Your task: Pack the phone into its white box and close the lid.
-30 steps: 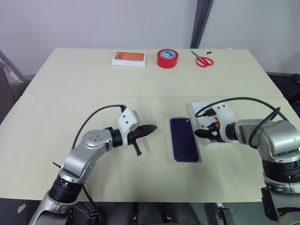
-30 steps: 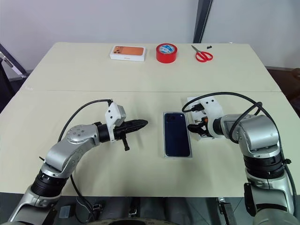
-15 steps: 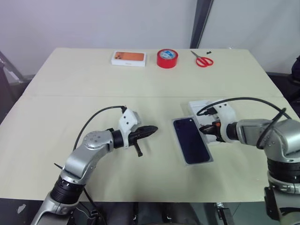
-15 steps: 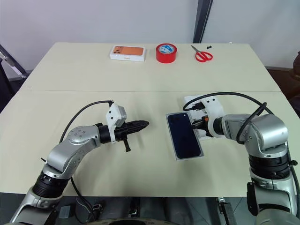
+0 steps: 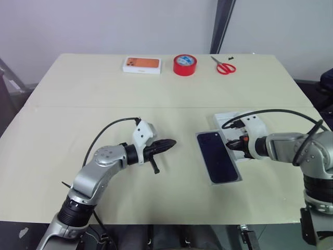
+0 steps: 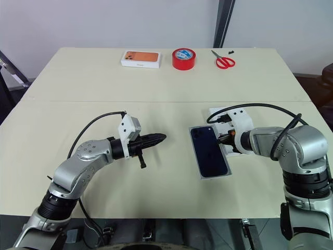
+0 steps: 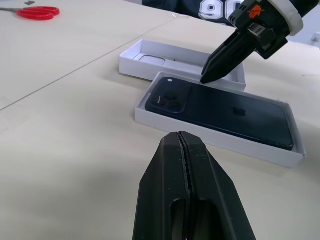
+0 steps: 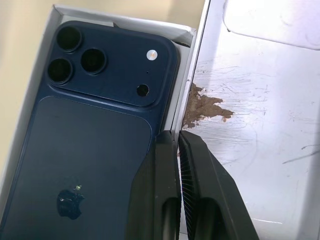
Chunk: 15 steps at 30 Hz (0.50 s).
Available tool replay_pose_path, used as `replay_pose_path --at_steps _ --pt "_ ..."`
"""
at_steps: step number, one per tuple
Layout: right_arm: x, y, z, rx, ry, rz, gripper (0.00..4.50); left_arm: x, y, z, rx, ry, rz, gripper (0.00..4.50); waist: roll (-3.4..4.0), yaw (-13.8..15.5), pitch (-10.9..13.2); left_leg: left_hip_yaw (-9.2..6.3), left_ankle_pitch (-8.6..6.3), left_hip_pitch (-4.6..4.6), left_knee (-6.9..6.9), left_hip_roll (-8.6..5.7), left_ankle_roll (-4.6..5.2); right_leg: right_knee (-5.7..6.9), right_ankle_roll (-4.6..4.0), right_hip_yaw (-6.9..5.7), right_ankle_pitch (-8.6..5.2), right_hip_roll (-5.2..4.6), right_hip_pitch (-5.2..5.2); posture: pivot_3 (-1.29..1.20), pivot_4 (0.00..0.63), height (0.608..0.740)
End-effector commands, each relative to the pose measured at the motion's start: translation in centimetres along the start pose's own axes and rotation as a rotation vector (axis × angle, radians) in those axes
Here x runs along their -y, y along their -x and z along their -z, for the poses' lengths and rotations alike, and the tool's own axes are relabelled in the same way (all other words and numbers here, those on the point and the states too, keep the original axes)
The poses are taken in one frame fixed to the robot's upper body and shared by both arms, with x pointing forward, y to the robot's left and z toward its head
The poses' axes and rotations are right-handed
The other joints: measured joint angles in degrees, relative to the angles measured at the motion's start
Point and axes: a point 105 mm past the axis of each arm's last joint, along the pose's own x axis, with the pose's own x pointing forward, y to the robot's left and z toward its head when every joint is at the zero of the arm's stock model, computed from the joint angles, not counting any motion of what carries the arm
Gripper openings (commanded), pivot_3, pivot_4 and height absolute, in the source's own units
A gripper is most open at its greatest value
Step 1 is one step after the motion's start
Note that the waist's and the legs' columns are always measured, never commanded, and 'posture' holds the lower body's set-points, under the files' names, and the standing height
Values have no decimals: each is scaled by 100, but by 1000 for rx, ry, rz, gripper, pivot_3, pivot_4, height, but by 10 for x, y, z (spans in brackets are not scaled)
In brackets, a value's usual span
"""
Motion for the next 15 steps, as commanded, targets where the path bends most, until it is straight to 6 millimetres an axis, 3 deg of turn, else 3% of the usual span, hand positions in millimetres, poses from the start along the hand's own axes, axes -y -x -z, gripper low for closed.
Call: replay_pose_path --at_steps 1,4,15 --pt "-1 4 -5 24 2 -2 1510 2 2 -14 41 -36 2 0 0 -1 0 0 0 0 0 0 0 0 0 0 0 0 0 0 150 725" --pt "-1 6 -11 47 -8 -3 2982 2 3 -14 38 -35 -1 0 0 -4 0 0 0 1 1 0 0 2 0 0 0 1 0 0 150 725" --pt "16 4 -7 40 -97 47 2982 0 1 -15 42 -31 -8 0 0 -7 0 2 0 2 1 0 0 4 0 1 0 1 0 0 150 725"
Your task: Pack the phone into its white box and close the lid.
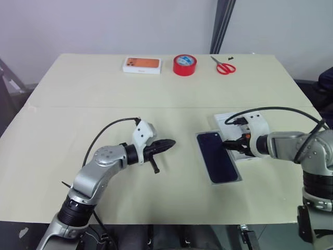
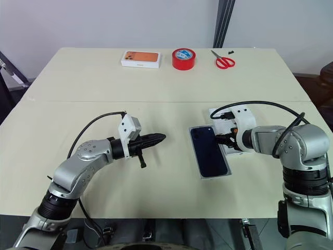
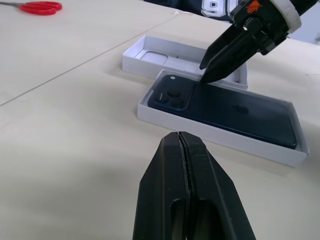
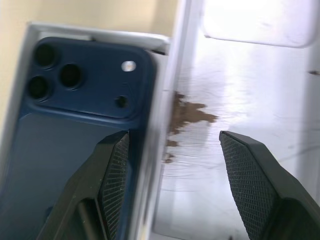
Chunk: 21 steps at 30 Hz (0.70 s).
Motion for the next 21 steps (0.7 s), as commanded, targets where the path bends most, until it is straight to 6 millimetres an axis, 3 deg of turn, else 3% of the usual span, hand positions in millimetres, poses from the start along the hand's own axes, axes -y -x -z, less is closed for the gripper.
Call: replay_pose_path --at_steps 1,21 --pt "6 7 -4 25 -14 20 2982 1 1 -15 46 -34 3 0 0 1 0 0 0 0 0 0 0 1 0 0 0 0 0 0 150 725" --pt "20 13 1 13 -77 20 2982 2 0 -13 47 -17 3 0 0 6 0 1 0 1 1 0 1 4 1 1 0 1 0 0 150 725"
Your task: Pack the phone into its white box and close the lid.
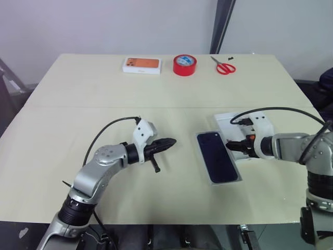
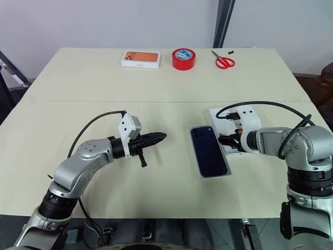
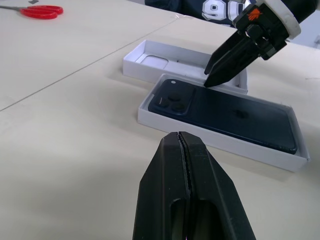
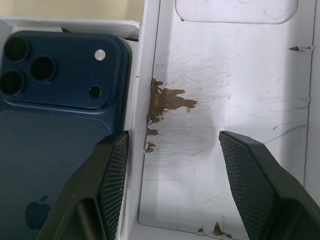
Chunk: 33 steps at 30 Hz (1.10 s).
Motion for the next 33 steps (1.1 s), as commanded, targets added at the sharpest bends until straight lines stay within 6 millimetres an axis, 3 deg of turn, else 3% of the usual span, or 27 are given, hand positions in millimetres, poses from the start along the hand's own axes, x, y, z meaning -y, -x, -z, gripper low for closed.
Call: replay_pose_path --at_steps 1,25,33 --pt "8 10 -5 27 -22 12 2982 2 1 -11 37 -21 3 0 0 0 0 0 0 0 0 0 0 0 0 0 0 0 0 0 150 725" --pt "19 12 7 -23 2 74 2982 2 1 -14 42 -17 16 0 0 1 0 1 0 1 0 0 0 1 0 1 0 1 0 0 150 725" --pt "5 6 8 -43 107 82 2982 11 -1 -16 45 -21 82 0 0 -2 0 1 0 1 1 1 0 2 0 1 0 2 0 0 150 725"
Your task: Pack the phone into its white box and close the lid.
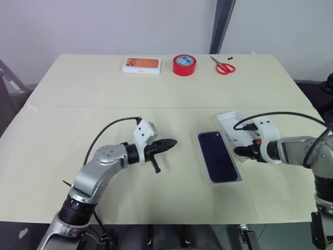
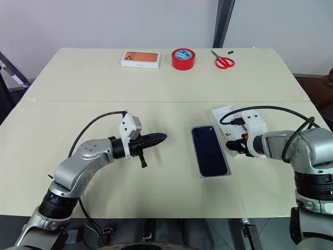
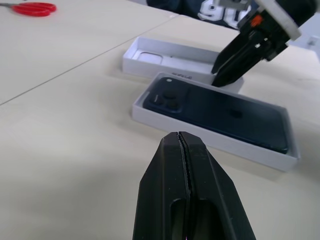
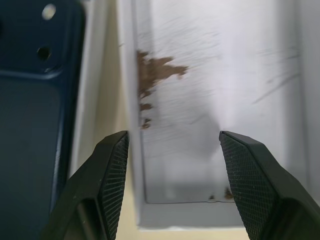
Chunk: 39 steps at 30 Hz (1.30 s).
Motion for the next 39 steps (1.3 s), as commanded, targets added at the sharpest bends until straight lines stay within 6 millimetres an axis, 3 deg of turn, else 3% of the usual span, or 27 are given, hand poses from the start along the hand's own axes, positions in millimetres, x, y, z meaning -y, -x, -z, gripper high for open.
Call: replay_pose_path --at_steps 1,5,8,12,14,18,21,23,27,31,35,39 --pt "-7 2 -6 24 48 7 2982 11 -1 -16 45 -37 65 0 0 2 0 0 0 0 0 0 0 0 0 0 0 0 0 0 150 725" --pt "-13 -1 -6 23 74 -3 1723 16 -1 -13 25 -53 103 0 0 -3 0 0 0 0 1 0 0 0 0 0 0 0 0 0 150 725" --pt "-15 0 -6 29 81 -5 108 16 -1 -11 12 -61 102 0 0 -2 0 0 0 0 1 1 0 0 0 1 0 1 0 0 150 725" --pt "-12 2 -10 43 73 3 42 15 0 -9 9 -58 96 0 0 2 0 0 0 0 2 0 0 0 0 1 0 0 0 0 150 725" --pt "-7 10 -22 91 48 6 42 11 4 -7 3 -54 69 0 0 -5 0 0 0 0 2 0 0 0 0 1 0 0 0 0 150 725" --pt "1 35 -64 269 -67 -65 42 -13 17 -3 7 -46 -63 0 5 -23 3 5 0 2 2 0 0 8 0 6 0 0 -4 0 150 725" --pt "-29 51 -86 367 -128 -369 42 -41 28 -5 31 -41 -207 0 3 -1 2 2 0 3 1 3 0 10 0 3 0 3 -5 0 150 725" --pt "-52 60 -90 387 -151 -573 42 -54 34 -8 45 -46 -273 0 1 -2 2 2 0 2 1 5 0 10 0 3 0 4 -5 0 150 725" --pt "-110 73 -75 396 -256 -945 42 -69 35 -12 63 -64 -327 0 -3 27 4 1 -1 -4 3 5 2 10 1 0 0 4 -4 0 150 725" --pt "-145 66 -52 421 -351 -1048 42 -67 27 -13 61 -87 -298 0 -3 -2 4 5 -6 -11 14 5 11 7 5 2 -1 3 -3 0 150 725" --pt "-158 54 -15 368 -490 -1007 42 -58 16 -13 61 -99 -242 0 -2 -1 4 2 -17 -16 55 8 29 17 8 1 -3 3 4 0 150 725" --pt "-142 41 13 275 -546 -912 42 -36 -7 -7 35 -128 -131 0 -1 6 3 2 -22 -17 67 7 37 13 9 2 -4 1 11 0 150 725"
